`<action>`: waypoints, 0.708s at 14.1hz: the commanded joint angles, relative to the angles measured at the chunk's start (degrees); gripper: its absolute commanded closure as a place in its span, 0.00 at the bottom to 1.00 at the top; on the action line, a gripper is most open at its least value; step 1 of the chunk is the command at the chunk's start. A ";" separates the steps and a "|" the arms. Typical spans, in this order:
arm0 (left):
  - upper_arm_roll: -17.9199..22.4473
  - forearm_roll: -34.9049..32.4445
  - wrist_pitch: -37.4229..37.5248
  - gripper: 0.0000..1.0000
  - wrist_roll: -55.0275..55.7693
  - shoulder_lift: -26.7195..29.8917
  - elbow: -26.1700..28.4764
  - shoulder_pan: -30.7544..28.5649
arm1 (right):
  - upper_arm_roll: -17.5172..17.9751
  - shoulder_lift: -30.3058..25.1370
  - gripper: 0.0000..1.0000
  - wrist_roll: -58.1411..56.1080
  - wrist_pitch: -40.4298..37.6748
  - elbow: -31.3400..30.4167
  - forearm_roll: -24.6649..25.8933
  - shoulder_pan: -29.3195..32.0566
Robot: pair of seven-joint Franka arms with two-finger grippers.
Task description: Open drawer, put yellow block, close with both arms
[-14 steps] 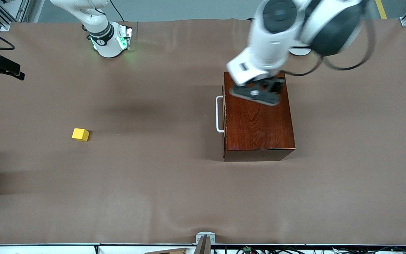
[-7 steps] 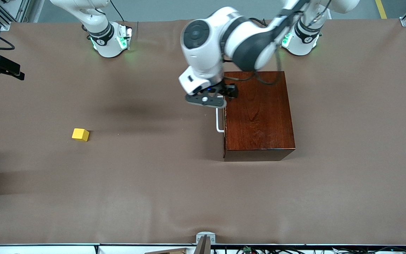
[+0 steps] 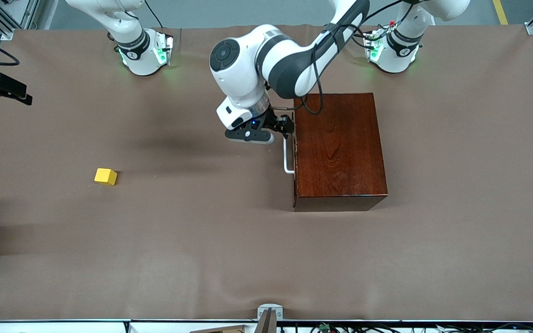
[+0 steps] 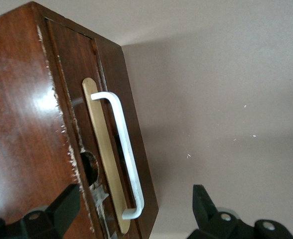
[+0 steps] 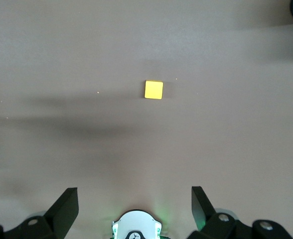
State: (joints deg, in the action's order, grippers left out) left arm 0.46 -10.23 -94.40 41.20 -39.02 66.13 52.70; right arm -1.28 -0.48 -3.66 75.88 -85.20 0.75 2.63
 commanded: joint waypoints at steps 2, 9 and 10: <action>1.56 -1.11 -0.52 0.00 5.72 -3.95 -2.23 1.88 | 1.02 0.13 0.00 -0.47 -0.47 0.39 -1.11 1.68; 1.74 -1.46 -0.78 0.00 13.46 -6.85 -1.79 2.58 | 1.02 0.13 0.00 -0.47 -0.47 0.39 -1.11 1.77; 1.82 -1.64 -0.78 0.00 13.82 -7.47 -1.79 2.67 | 1.02 0.13 0.00 -0.47 -0.47 0.39 -1.11 1.77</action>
State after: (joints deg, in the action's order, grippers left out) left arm 1.27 -10.23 -95.61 53.38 -44.38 66.10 54.37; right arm -1.28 -0.46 -3.66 75.87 -85.20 0.75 2.63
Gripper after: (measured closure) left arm 0.000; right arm 0.000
